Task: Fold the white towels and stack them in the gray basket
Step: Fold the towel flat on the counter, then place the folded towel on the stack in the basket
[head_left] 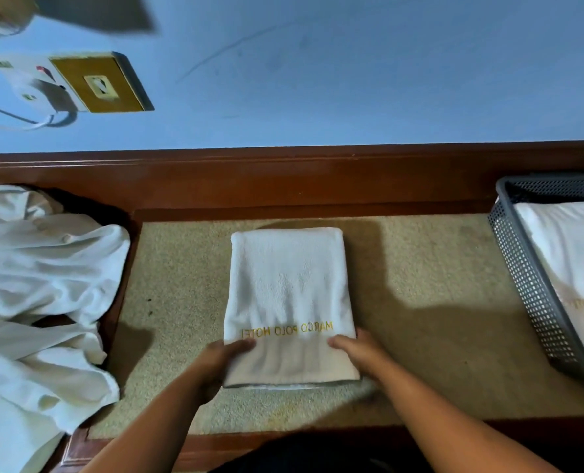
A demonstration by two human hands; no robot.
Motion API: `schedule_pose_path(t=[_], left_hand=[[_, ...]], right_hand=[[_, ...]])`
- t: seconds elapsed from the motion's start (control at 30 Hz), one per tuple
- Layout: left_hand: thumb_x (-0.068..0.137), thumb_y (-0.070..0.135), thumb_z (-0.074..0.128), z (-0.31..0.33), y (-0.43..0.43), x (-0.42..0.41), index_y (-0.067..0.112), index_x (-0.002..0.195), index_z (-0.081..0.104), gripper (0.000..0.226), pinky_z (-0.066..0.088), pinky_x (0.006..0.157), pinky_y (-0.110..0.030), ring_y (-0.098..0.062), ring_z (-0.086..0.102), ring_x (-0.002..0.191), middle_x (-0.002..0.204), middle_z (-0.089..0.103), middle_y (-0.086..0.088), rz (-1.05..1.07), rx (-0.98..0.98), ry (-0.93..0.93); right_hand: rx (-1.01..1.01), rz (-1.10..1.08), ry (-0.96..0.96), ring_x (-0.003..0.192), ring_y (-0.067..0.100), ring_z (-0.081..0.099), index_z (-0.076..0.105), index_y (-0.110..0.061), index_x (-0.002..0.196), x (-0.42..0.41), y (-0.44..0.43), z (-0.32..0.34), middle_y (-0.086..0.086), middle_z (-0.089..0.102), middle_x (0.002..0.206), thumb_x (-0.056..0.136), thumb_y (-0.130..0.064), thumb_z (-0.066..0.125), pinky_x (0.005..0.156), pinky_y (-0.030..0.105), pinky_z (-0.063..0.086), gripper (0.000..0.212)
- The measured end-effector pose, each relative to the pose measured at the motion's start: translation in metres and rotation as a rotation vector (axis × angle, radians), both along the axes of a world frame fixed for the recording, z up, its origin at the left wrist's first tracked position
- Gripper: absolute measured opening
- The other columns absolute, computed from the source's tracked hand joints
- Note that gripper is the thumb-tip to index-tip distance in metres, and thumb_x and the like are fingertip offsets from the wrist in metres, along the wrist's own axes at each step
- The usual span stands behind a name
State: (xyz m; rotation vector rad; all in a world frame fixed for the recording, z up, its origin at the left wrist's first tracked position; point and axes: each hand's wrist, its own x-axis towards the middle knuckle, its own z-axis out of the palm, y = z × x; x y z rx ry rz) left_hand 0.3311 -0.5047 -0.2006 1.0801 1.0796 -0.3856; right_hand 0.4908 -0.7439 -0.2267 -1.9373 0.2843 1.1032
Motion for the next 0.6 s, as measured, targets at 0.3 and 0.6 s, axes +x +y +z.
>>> schedule_pose_path(t=[0.3, 0.6], left_hand=[[0.087, 0.012, 0.060, 0.072, -0.033, 0.017, 0.000, 0.126, 0.062, 0.040, 0.063, 0.065, -0.042, -0.035, 0.074, 0.089, 0.117, 0.071, -0.021, 0.214, -0.252, -0.256], [0.075, 0.017, 0.078, 0.140, -0.101, 0.086, -0.004, 0.125, 0.065, 0.055, 0.053, 0.051, -0.027, -0.032, 0.067, 0.078, 0.117, 0.067, -0.029, -0.055, -0.239, -0.448]], right_hand=[[0.412, -0.298, 0.016, 0.090, 0.038, 0.072, 0.072, 0.001, 0.104, 0.013, -0.023, 0.089, 0.023, 0.074, 0.099, 0.069, -0.007, 0.062, 0.078, 0.042, 0.055, 0.037], [0.611, -0.423, -0.091, 0.113, 0.043, 0.064, 0.064, -0.007, 0.125, 0.056, -0.132, 0.159, 0.027, 0.066, 0.121, 0.075, -0.013, 0.057, 0.101, 0.059, 0.045, 0.051]])
